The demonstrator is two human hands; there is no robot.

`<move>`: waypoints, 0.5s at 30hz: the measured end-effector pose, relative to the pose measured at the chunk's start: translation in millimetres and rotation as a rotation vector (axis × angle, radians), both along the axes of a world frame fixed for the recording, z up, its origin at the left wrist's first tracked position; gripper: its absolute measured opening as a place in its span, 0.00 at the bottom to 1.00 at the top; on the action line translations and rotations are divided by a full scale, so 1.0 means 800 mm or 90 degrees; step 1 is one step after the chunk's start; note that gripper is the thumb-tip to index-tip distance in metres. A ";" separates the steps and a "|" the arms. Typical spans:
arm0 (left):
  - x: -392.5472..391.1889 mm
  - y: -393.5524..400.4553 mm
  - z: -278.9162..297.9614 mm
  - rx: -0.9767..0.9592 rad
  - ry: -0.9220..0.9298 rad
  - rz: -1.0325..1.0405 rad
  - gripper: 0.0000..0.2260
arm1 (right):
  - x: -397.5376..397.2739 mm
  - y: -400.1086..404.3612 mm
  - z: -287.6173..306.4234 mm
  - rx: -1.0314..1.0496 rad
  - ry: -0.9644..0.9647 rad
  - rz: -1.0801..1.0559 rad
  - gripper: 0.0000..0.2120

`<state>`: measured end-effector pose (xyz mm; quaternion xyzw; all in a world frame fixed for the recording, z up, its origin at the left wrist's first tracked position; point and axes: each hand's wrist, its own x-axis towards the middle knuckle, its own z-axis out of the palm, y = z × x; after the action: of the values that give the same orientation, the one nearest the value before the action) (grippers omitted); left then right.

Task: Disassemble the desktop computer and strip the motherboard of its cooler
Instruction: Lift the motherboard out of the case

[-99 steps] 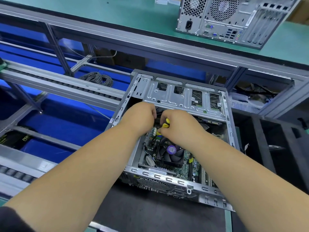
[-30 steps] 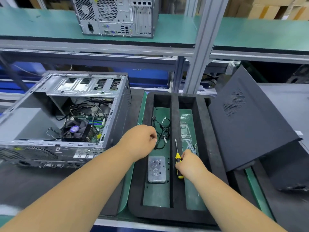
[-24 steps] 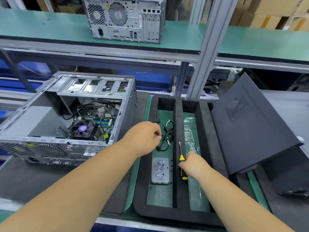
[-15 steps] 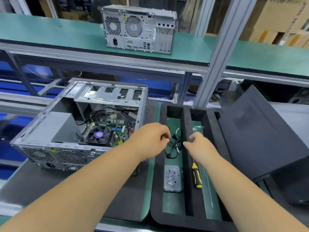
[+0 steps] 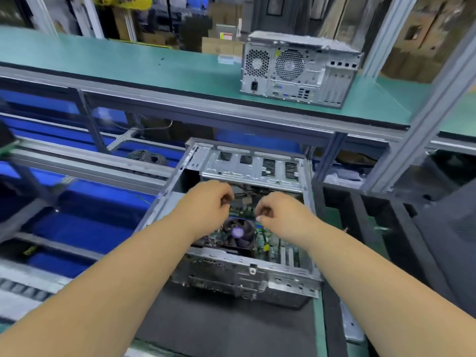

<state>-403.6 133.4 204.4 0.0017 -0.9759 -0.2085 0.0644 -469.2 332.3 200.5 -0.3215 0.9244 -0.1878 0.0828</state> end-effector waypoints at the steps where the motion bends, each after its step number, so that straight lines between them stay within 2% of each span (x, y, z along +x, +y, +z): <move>1: -0.005 -0.013 -0.005 -0.036 -0.003 0.001 0.11 | -0.007 -0.012 -0.006 0.034 -0.008 0.008 0.07; 4: -0.020 -0.043 -0.021 -0.142 -0.011 0.006 0.12 | -0.024 -0.043 -0.027 0.160 -0.049 0.058 0.25; 7: -0.026 -0.056 -0.034 -0.115 -0.064 0.023 0.10 | -0.030 -0.064 -0.054 0.283 -0.097 0.121 0.42; 9: -0.029 -0.058 -0.039 -0.072 -0.082 0.036 0.09 | -0.030 -0.068 -0.071 0.311 -0.084 0.125 0.46; 11: -0.032 -0.058 -0.043 -0.084 -0.087 0.040 0.08 | -0.029 -0.067 -0.083 0.307 -0.061 0.117 0.49; 15: -0.034 -0.059 -0.046 -0.087 -0.088 0.042 0.08 | -0.028 -0.067 -0.094 0.318 0.001 0.124 0.47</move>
<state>-430.5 86.2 167.4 0.0439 -0.9894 -0.1384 0.0036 -491.7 278.5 125.5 -0.3788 0.9067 0.0552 0.1769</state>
